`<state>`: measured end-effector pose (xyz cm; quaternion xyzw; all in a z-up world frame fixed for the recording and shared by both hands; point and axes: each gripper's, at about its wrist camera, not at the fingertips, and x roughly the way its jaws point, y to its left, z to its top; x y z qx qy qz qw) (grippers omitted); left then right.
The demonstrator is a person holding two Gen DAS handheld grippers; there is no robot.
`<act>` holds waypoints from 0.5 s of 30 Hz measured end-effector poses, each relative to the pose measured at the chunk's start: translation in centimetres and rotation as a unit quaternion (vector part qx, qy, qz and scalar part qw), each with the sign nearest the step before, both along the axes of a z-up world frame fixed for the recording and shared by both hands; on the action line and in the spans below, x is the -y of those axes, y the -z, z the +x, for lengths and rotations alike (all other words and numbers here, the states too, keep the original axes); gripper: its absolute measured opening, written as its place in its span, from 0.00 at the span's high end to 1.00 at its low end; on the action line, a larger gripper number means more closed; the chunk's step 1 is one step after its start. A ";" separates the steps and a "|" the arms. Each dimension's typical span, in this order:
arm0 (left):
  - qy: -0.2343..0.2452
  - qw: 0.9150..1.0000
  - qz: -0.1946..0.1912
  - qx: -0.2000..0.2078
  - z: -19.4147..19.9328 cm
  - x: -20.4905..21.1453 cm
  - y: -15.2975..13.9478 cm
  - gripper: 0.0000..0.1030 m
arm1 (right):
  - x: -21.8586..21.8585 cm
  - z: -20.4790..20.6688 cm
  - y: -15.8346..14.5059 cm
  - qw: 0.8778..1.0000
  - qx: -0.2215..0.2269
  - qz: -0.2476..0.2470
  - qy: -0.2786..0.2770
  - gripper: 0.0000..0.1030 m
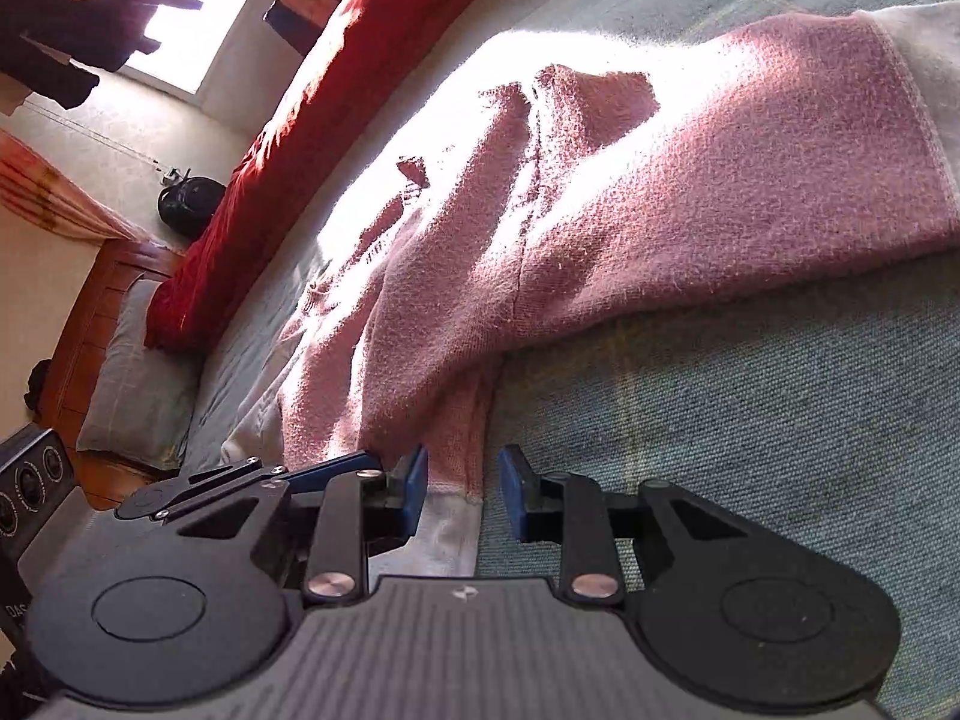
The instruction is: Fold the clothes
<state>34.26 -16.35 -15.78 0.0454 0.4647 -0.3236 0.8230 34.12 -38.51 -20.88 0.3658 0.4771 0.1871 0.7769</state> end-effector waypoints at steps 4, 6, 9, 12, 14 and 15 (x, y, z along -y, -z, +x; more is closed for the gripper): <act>-0.020 1.000 -0.002 0.001 -1.7 -2.6 -0.8 0.54 | -0.5 1.1 1.0 1.000 -0.006 0.020 0.007 0.71; -0.031 0.999 -0.011 0.001 -2.8 -3.9 -1.1 0.53 | -0.9 1.6 1.4 1.000 -0.006 0.021 0.010 0.71; -0.057 0.998 -0.018 -0.006 -4.3 -6.0 -1.1 0.53 | -1.5 2.3 1.7 1.000 -0.003 0.022 0.015 0.71; -0.081 0.997 -0.018 -0.010 -5.3 -7.4 -0.8 0.53 | -1.8 3.0 2.0 0.999 -0.004 0.026 0.020 0.72; -0.093 0.995 -0.022 -0.016 -5.8 -8.0 -0.6 0.53 | -1.9 3.2 1.9 1.000 -0.005 0.023 0.020 0.75; -0.098 0.995 -0.024 -0.020 -5.9 -8.2 -0.4 0.53 | -2.1 3.1 1.6 1.000 -0.002 0.011 0.019 0.77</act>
